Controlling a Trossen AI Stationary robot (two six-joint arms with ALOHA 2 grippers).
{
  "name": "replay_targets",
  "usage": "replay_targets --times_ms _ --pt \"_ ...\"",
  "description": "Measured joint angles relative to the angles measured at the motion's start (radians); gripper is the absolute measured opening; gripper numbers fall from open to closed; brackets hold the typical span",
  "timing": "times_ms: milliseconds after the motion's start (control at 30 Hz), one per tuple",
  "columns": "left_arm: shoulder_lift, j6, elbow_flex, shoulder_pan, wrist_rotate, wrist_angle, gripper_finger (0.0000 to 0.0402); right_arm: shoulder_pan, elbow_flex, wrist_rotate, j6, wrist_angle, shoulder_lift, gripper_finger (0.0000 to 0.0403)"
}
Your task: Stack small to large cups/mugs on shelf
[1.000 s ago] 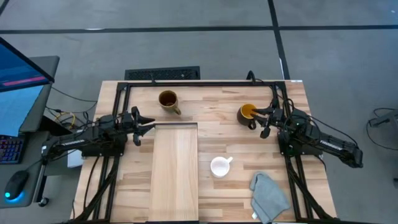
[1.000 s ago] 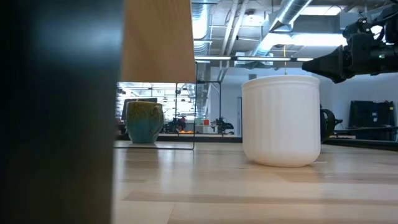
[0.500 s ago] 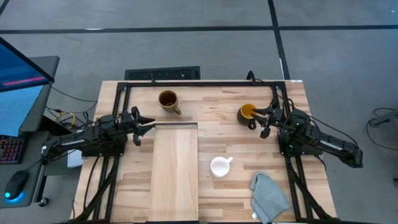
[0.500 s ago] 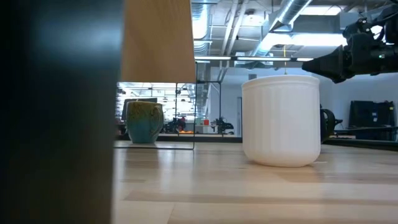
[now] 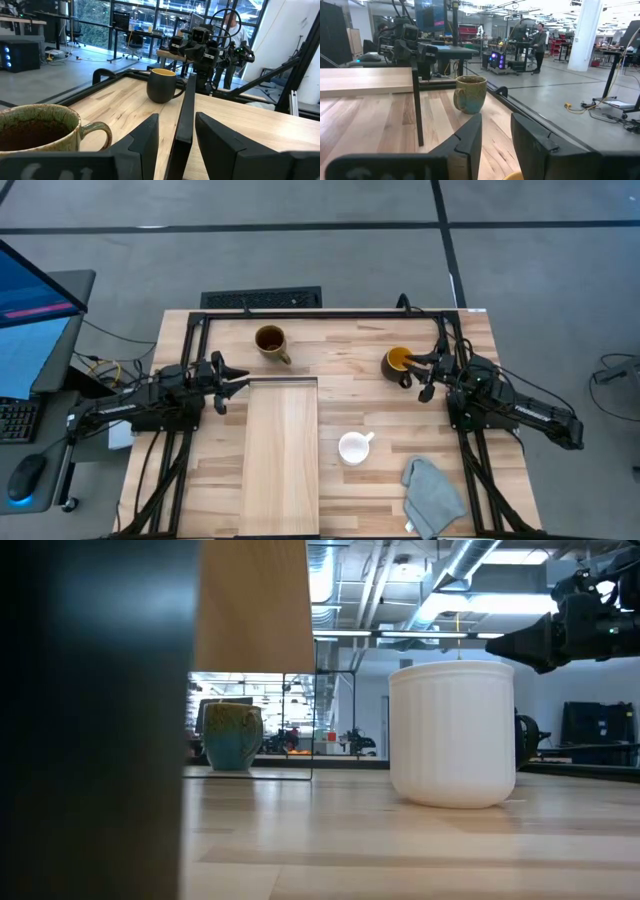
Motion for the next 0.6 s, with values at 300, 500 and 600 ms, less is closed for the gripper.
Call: replay_targets --times_ms 300,500,600 --pt "0.000 0.041 0.000 0.000 -0.053 0.002 0.0119 0.000 0.000 0.000 0.000 0.000 0.000 0.0127" --pt "0.000 0.044 0.000 0.000 -0.049 0.001 0.0119 0.000 0.000 0.000 0.000 0.000 0.000 0.0127" --pt "0.000 0.044 0.000 0.000 -0.049 0.001 0.0119 0.000 0.000 0.000 0.000 0.000 0.000 0.0127"
